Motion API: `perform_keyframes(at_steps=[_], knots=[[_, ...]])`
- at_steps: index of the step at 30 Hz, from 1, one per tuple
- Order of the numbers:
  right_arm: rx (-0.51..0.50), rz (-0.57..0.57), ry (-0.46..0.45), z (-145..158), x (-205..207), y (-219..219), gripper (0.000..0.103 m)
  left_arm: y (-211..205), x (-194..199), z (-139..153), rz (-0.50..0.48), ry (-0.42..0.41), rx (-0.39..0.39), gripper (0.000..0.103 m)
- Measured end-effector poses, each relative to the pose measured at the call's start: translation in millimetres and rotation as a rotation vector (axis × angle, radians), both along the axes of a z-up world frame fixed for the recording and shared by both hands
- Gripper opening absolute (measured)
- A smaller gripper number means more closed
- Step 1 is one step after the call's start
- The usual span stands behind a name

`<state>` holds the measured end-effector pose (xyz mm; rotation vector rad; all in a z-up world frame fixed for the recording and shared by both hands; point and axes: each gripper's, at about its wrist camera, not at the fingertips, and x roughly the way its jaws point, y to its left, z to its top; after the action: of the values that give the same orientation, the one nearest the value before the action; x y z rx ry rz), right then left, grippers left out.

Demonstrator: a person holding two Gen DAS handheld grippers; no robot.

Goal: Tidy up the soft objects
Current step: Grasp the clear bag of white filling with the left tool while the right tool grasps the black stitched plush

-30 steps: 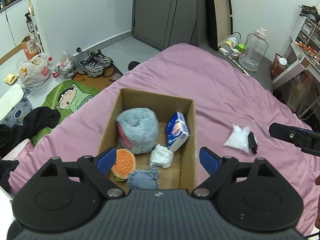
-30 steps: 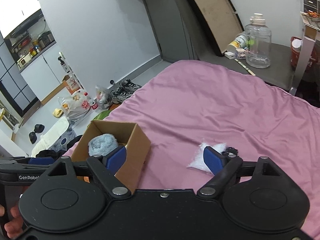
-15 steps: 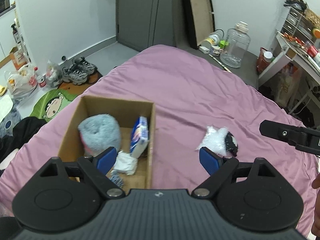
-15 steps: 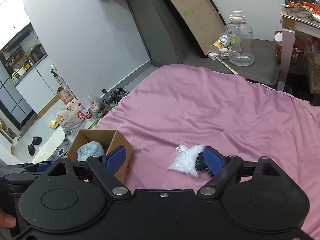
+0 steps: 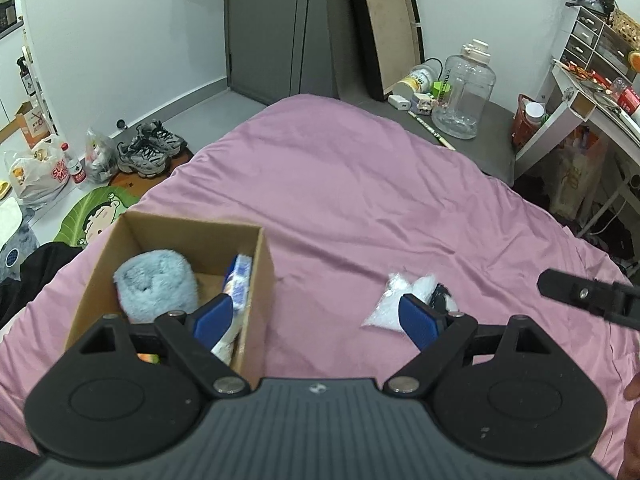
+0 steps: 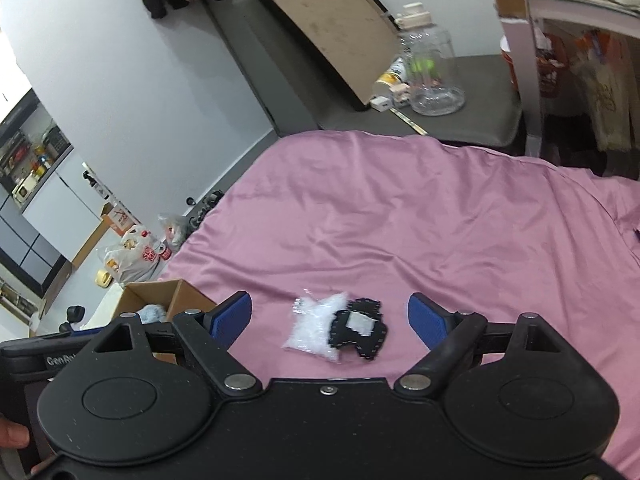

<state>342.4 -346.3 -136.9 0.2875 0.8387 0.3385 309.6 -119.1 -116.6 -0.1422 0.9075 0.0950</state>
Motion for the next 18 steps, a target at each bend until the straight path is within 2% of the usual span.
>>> perform_keyframes(at_steps=[8,18], knots=[[0.039,-0.030,0.050,-24.9,20.3,-22.9,0.085,-27.1,21.7,-12.8,-0.033,0.014,-0.003,0.089],[0.047,-0.028,0.116,-56.6,44.1,-29.3,0.083,-45.7,48.9,-49.2,-0.048,0.066,-0.050,0.084]])
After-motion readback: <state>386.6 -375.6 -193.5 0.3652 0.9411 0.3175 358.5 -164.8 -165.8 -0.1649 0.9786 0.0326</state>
